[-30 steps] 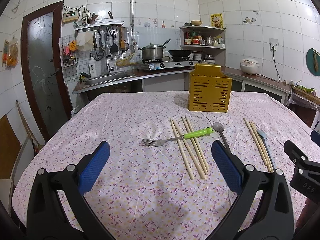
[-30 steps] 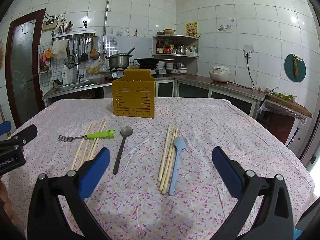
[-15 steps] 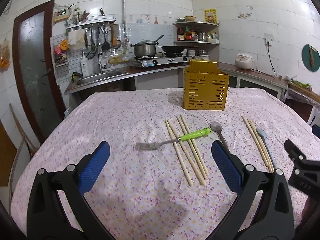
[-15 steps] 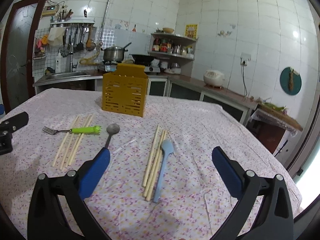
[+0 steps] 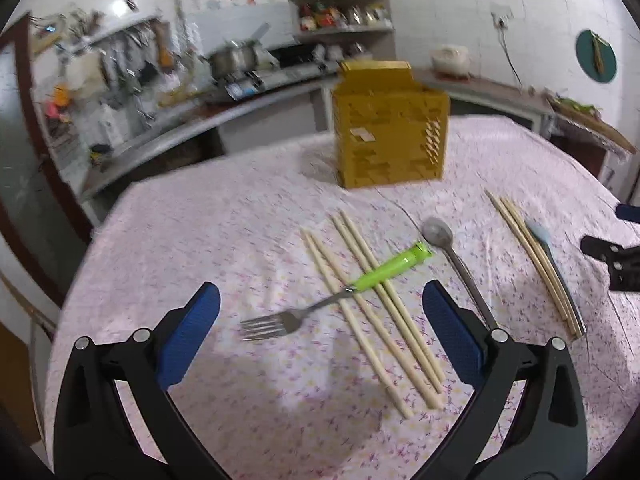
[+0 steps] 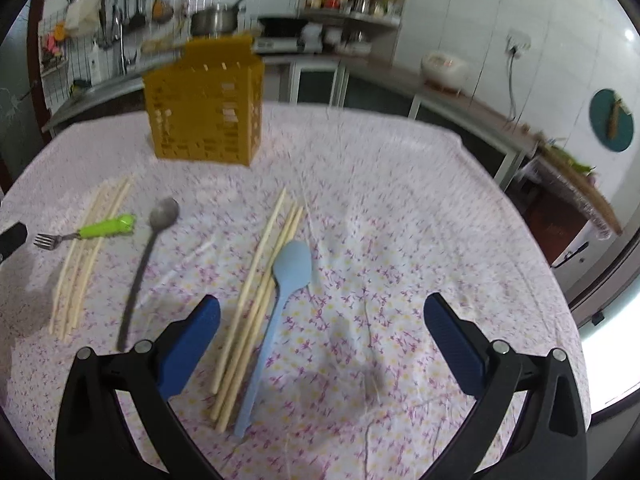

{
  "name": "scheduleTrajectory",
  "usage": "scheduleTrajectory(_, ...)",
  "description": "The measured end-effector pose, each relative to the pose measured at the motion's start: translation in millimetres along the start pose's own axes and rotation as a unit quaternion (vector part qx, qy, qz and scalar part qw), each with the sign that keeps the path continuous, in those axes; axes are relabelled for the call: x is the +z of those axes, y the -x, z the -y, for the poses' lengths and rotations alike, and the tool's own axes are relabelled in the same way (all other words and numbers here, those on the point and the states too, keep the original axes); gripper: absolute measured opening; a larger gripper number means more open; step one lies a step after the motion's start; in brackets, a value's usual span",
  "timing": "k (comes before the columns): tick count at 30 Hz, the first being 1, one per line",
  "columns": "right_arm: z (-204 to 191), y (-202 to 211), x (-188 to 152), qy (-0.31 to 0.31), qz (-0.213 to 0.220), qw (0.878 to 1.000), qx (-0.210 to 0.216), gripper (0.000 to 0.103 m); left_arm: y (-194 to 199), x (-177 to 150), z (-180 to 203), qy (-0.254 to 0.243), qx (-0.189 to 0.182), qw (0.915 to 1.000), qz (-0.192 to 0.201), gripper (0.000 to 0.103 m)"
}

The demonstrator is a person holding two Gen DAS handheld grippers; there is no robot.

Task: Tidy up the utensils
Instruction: 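Grasp the green frog-handled fork with the left tool while the right tool grasps the light blue spoon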

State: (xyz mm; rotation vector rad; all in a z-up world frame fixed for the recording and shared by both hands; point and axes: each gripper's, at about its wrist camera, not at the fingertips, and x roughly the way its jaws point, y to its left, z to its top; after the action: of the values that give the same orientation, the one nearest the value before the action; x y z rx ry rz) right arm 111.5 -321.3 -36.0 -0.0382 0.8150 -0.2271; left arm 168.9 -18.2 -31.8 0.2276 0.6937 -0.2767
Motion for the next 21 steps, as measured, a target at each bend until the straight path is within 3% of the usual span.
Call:
scheduleTrajectory(3,6,-29,8,0.000,-0.046,0.999,-0.001,0.099,-20,1,9,-0.015,-0.019,0.9995,-0.020,0.097)
scheduleTrajectory(8,16,-60,17,-0.012,-0.093,0.996,0.000,0.099,-48,-1,21,-0.028,-0.055,0.9967,-0.053,0.085)
scheduleTrajectory(14,13,-75,26,-0.012,-0.130,0.990,0.044,0.098,-70,8,30,-0.035,-0.083,0.9938,-0.065,0.083)
scheduleTrajectory(17,10,-83,29,-0.007,-0.141,0.989,0.049,0.094,-83,14,36,-0.045,-0.087,0.9918,-0.081,0.071)
scheduleTrajectory(19,10,-88,30,-0.013,-0.152,0.987,0.058,0.083,-91,17,38,-0.046,-0.089,0.9904,-0.095,0.057)
scheduleTrajectory(21,14,-90,29,-0.017,-0.161,0.984,0.070,0.082,-103,22,40,-0.040,-0.099,0.9875,-0.116,0.049)
